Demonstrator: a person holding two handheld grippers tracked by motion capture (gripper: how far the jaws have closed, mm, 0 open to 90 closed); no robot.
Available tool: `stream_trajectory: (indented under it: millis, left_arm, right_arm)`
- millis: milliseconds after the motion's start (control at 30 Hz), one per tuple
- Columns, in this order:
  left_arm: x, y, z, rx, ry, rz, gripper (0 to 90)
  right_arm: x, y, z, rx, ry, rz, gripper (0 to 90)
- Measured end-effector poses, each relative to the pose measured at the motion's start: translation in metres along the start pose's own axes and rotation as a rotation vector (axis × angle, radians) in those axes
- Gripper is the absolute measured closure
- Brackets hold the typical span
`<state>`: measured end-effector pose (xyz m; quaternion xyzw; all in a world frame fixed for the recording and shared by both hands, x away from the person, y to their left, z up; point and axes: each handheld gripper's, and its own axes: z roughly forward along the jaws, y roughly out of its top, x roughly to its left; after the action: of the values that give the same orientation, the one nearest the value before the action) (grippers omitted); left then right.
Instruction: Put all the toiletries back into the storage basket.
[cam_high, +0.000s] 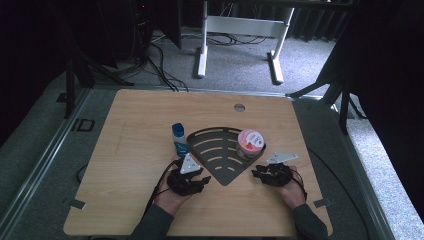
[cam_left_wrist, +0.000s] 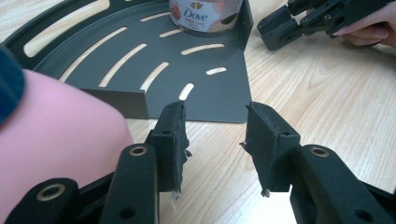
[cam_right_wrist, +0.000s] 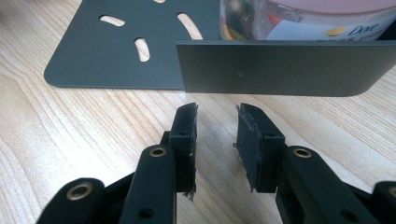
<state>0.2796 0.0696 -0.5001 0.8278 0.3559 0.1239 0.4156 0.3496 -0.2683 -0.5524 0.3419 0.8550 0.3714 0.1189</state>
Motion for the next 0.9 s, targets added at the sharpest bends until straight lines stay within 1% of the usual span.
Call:
stream_trajectory:
  millis: [133, 367, 600, 700, 900]
  left_arm:
    - [0.002, -0.001, -0.006, 0.004, -0.002, 0.006, 57.8]
    - [0.006, -0.005, -0.016, 0.012, 0.008, 0.001, 57.6]
    - [0.009, -0.008, -0.025, 0.006, 0.021, -0.010, 56.3]
    - [0.011, -0.009, -0.029, -0.004, 0.024, -0.026, 56.3]
    - [0.014, -0.009, -0.037, -0.015, 0.032, -0.040, 55.7]
  right_arm:
    - [0.000, 0.000, 0.000, 0.000, 0.001, 0.000, 67.5]
    - [-0.001, 0.000, 0.000, -0.001, 0.003, 0.001, 67.0]
    - [-0.001, 0.000, 0.000, -0.002, 0.004, 0.002, 66.9]
    - [-0.001, -0.001, 0.000, -0.002, 0.005, 0.003, 66.7]
    - [-0.001, -0.001, 0.000, -0.004, 0.008, 0.005, 66.5]
